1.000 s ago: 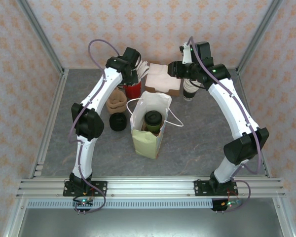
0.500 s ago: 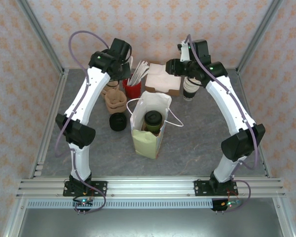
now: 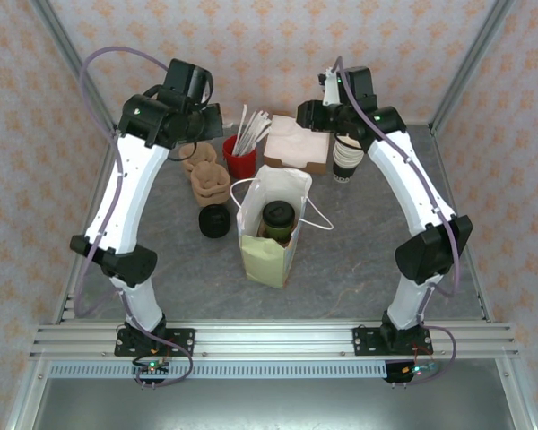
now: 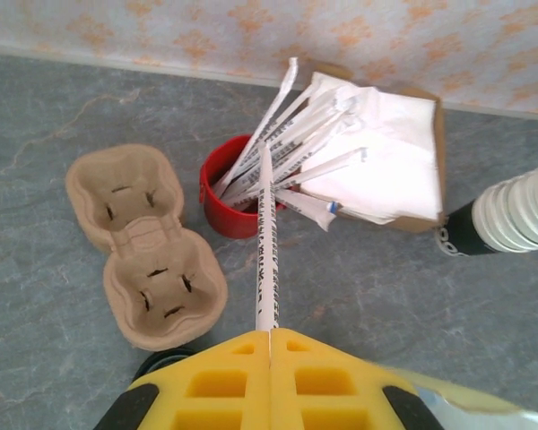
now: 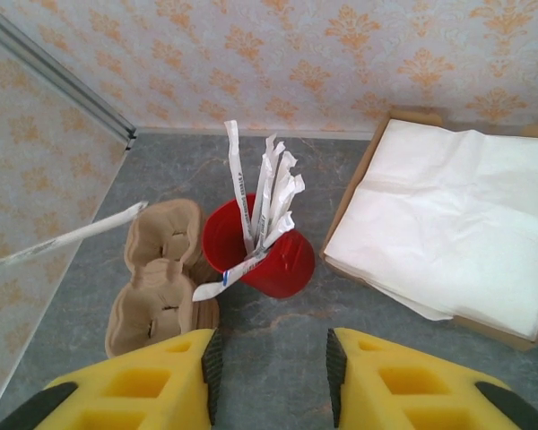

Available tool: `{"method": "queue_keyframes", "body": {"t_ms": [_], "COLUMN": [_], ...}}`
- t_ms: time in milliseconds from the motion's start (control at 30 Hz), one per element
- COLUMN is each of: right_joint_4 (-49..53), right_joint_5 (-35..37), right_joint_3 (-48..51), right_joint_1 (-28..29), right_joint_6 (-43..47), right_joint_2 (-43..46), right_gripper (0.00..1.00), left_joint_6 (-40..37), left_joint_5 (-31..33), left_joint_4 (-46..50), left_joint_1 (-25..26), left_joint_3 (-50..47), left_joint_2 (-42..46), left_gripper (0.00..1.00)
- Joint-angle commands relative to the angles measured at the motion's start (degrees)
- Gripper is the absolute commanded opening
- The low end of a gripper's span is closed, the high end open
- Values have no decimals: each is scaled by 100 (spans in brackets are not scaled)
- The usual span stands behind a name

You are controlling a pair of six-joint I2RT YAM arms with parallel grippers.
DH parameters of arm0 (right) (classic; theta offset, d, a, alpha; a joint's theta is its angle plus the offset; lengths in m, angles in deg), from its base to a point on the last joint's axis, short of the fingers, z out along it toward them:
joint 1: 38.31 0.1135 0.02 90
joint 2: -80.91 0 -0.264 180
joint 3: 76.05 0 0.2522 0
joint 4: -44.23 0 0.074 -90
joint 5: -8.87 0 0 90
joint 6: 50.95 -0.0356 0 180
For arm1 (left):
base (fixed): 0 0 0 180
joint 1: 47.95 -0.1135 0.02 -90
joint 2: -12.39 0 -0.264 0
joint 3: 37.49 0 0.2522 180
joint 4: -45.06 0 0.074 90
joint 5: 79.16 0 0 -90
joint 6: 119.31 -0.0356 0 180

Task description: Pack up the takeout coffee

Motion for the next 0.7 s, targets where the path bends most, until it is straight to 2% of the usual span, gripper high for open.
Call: {"method": "queue_keyframes", "body": {"t_ms": [0,33,100,200,367,567,667], "right_joint_4": [-481,-496,-339,450,1263,1087,1153], "right_joint_5": [-14,44,293,598,508,658,649], "right_joint_3": [-104,-139,-374,-1149,-2240,-2325,-2348], "right_joint_1": [21,49,101,114,107,116,113], "right_joint_6": [-321,-327,-348,-461,-654,-753,-737], "right_joint_2": [-176,-225,-390,-858,-1569,-1701,-1739], "right_gripper": [35,35,36,39,40,40,39], "left_joint_6": [-558,-623,-793,-888,-947,-1167,-1339], "left_joint_5": [-267,-323,-831,-1277,-2107,-3046,-3214], "left_joint_4": [-165,-212,-384,-455,-354,158,604], "left_joint_1": [222,269,338,492,691,758,779], "left_joint_3": [-279,-319,-396,-353,-337,-469,-881], "left_joint_2": [620,741,968,1232,1530,1898,2178], "left_gripper": [6,6,7,7,7,9,9]}}
